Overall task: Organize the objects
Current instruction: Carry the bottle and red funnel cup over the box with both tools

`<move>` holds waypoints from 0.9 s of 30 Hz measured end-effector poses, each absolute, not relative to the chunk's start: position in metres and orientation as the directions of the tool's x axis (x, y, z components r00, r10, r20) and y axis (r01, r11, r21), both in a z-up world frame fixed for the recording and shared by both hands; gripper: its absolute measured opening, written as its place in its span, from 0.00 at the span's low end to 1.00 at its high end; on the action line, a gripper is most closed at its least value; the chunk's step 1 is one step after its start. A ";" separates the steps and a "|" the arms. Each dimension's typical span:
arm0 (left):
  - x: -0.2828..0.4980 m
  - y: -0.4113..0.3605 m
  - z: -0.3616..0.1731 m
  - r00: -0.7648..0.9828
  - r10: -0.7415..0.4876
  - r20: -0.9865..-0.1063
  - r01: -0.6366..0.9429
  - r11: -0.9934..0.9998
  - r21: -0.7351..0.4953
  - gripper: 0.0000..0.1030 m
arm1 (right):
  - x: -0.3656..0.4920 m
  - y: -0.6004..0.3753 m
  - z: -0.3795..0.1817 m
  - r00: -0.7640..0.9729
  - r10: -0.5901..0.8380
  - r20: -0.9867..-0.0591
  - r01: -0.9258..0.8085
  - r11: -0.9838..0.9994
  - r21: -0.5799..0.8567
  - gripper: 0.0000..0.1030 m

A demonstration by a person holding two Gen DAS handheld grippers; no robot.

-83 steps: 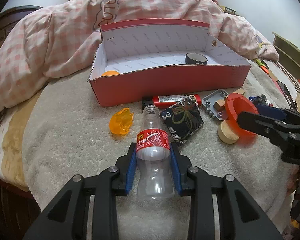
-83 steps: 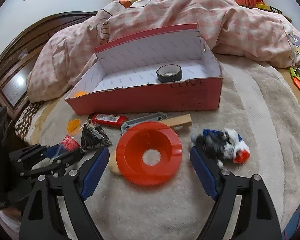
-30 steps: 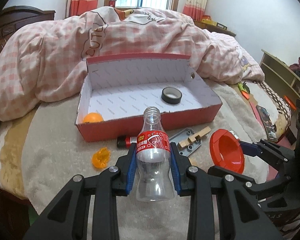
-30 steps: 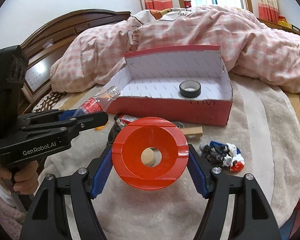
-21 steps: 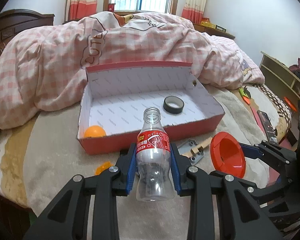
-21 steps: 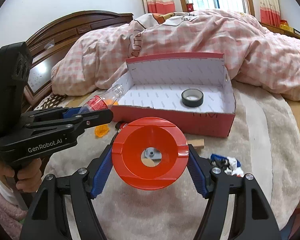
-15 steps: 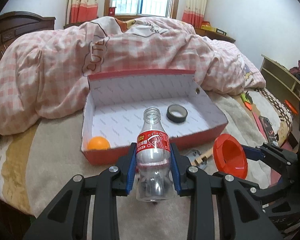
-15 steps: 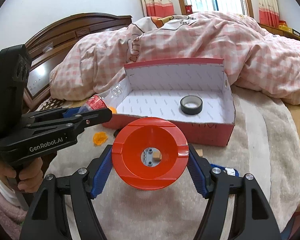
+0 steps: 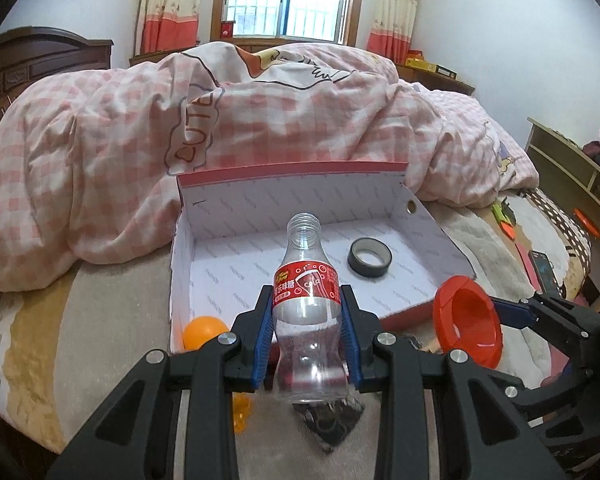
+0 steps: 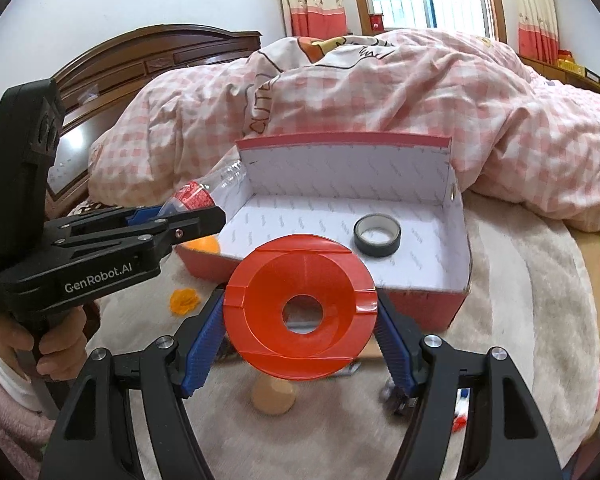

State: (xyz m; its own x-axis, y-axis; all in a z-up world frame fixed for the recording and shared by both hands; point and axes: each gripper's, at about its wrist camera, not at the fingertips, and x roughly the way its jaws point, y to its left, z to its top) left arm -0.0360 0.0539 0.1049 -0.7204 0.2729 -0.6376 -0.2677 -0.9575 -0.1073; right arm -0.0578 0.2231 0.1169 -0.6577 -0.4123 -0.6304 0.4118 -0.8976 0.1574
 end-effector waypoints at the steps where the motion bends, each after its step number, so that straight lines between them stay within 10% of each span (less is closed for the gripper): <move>1: -0.040 0.054 0.105 -0.719 0.274 -0.638 -0.268 -0.957 -0.109 0.29 | -0.061 0.223 0.118 -0.662 -0.408 -0.629 0.410 -0.899 0.152 0.70; 27: -0.123 0.063 0.072 -0.679 0.206 -0.704 -0.216 -0.973 -0.076 0.29 | -0.151 0.225 0.101 -0.637 -0.302 -0.710 0.320 -0.941 0.113 0.70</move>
